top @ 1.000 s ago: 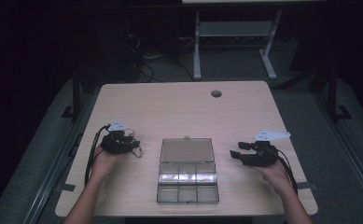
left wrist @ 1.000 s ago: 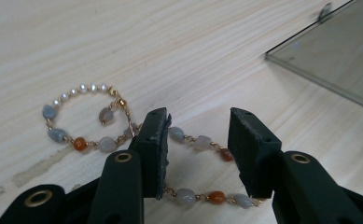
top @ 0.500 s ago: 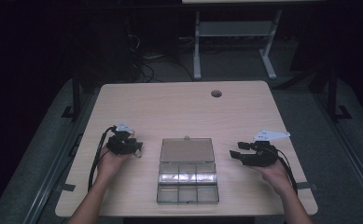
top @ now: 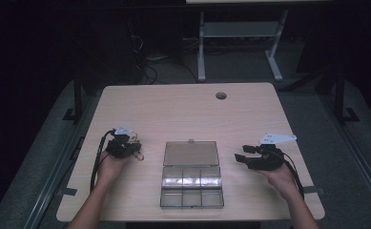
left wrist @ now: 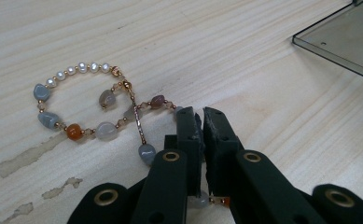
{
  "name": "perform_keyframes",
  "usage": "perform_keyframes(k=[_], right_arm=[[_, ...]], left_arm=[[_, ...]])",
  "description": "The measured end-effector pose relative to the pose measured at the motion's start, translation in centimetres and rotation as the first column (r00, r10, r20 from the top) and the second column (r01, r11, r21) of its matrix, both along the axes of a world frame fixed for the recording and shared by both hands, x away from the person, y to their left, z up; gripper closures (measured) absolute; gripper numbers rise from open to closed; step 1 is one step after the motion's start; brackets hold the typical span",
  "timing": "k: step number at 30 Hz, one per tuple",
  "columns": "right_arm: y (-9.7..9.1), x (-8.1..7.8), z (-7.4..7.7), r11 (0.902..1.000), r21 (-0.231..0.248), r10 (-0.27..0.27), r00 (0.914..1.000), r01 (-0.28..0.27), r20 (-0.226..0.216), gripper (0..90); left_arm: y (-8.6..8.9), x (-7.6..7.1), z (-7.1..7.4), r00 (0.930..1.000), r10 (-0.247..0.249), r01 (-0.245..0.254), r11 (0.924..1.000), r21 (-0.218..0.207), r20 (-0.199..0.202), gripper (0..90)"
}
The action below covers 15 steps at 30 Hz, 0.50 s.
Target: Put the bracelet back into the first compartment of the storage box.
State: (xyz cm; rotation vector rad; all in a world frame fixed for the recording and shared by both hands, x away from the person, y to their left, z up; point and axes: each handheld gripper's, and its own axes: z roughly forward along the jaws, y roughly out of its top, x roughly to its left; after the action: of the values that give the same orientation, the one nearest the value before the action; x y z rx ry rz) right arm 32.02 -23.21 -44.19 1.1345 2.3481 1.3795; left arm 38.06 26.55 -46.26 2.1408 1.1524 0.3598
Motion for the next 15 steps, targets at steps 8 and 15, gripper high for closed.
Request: perform_keyframes(k=[8,15], right_arm=[[0.0,0.1,0.0,1.0000,-0.001,0.005,1.0000,-0.005,0.003,43.4],[0.0,0.1,0.1,1.0000,0.000,0.006,1.0000,-0.006,0.006,43.4]], left_arm=[[1.3,0.1,0.2,0.9998,-0.004,0.003,0.9966,-0.083,-0.017,85.9],[2.4,-0.4,1.8,0.9997,-0.013,0.016,0.9855,-0.169,0.022,85.9]])
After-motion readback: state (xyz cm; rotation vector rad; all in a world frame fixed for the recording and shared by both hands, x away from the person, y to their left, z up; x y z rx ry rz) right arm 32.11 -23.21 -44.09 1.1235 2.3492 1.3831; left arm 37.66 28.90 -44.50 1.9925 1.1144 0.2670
